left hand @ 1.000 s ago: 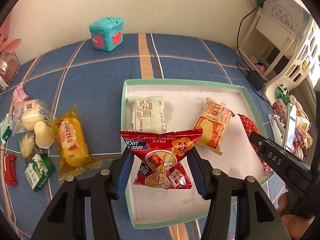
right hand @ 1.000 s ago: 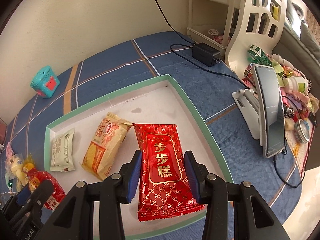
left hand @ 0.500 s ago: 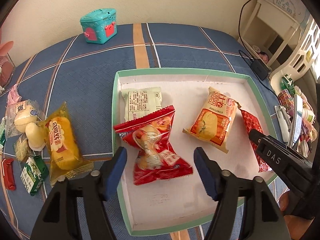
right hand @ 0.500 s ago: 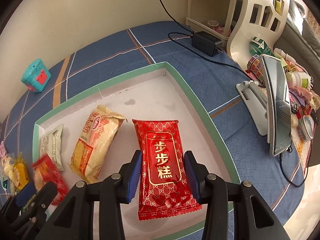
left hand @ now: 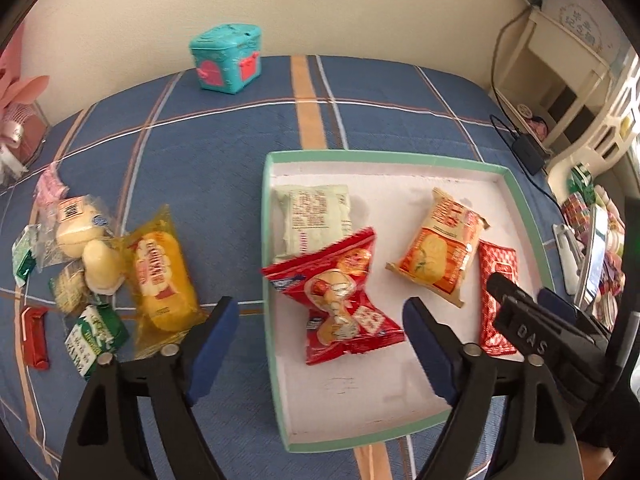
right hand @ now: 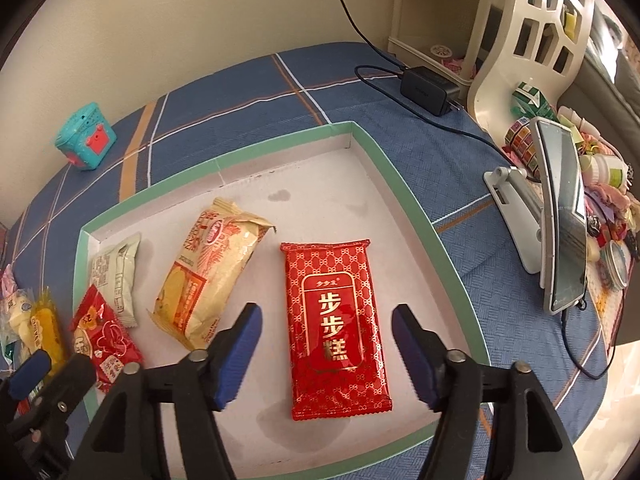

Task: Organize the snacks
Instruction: 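Lower both red snacks into the tray and open both grippers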

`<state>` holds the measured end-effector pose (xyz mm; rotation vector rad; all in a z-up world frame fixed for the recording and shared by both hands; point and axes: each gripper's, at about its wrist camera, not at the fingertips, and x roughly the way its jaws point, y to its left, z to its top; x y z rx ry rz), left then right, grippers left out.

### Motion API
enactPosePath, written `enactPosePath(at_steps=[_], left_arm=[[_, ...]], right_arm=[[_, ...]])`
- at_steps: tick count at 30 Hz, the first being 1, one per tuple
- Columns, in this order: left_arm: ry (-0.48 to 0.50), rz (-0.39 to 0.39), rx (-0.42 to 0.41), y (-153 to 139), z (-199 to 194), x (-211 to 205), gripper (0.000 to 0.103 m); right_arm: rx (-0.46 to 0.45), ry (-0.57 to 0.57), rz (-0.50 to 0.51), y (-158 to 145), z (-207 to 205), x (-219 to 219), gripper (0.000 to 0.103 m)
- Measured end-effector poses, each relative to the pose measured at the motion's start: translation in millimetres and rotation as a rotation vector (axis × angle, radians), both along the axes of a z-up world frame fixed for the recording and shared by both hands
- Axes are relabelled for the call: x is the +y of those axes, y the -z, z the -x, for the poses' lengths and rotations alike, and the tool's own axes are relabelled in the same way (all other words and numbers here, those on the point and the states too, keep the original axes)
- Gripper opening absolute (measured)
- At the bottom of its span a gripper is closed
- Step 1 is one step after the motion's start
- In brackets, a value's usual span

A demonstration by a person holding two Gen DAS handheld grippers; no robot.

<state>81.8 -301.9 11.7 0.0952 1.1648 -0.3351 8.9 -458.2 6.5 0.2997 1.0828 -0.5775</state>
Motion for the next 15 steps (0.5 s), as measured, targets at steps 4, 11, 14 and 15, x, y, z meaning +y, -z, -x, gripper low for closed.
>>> enactPosePath(at_steps=[4,11,14,15], left_arm=[[-0.049,-0.036,-0.015,1.2,-1.9,15.7,0.092],[-0.150,-0.092,0.003,7.1,-7.7,50.2,0.093],[-0.203,-0.128,0.024,12.0,-9.8,68.2,0.093],[-0.221,-0.136,0.032,13.9,-11.0,73.8,0.093]], right_arm=[[0.006,-0.030,0.003,0.7,0.5,9.0,0.088],[-0.007,-0.051,-0.003,-2.8,5.0,19.4,0.101],[-0.010,-0.065,-0.006,-4.1,6.8,25.7,0.103],[-0.010,-0.070,-0.006,-4.3,7.1,27.8,0.103]])
